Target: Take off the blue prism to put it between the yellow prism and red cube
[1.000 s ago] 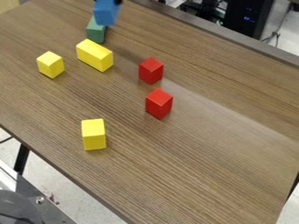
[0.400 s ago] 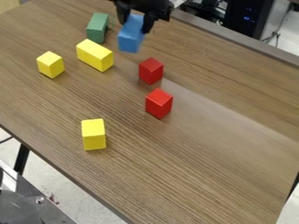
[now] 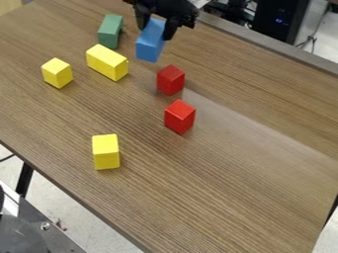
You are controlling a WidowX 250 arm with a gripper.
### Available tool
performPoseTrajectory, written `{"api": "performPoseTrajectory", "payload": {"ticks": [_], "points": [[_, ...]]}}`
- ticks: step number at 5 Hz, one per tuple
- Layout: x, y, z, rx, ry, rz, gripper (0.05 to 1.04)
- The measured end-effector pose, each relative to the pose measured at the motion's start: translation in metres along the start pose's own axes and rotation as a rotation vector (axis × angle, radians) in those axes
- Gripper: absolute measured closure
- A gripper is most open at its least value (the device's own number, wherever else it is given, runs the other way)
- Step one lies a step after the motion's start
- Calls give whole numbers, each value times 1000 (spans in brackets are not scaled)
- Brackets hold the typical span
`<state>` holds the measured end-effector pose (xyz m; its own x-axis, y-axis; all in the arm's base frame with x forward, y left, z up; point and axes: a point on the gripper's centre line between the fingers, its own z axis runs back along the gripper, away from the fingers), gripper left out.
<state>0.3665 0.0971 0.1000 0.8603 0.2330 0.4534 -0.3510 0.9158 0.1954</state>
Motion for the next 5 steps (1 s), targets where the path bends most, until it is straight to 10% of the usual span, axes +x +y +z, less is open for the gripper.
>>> {"api": "performPoseTrajectory", "payload": {"ticks": [5], "points": [[-7,-13,-49,-35,32,-123,534]]}}
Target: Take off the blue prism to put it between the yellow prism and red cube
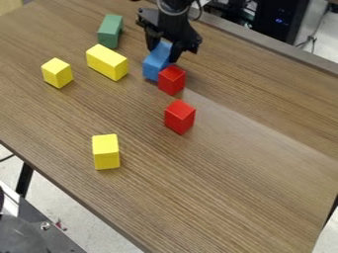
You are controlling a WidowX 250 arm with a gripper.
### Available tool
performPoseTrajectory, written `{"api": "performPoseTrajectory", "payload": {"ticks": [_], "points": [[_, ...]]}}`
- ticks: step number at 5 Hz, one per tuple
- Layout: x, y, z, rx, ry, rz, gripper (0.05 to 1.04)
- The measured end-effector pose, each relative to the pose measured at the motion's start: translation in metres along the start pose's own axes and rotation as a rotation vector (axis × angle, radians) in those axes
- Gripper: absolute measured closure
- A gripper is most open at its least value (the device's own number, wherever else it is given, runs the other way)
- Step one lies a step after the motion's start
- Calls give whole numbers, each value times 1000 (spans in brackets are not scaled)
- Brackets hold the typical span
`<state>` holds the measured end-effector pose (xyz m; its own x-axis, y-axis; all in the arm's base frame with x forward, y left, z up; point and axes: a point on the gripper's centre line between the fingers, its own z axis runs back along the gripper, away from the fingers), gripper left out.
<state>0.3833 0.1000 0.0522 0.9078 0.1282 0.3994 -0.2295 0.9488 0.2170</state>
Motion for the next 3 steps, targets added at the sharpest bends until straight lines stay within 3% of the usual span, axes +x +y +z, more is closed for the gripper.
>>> {"api": "performPoseTrajectory", "payload": {"ticks": [2,3], "points": [[-6,-2,-7,-50,-49,-116,534],[-6,2,-8,-54,-51,-127,462]]}}
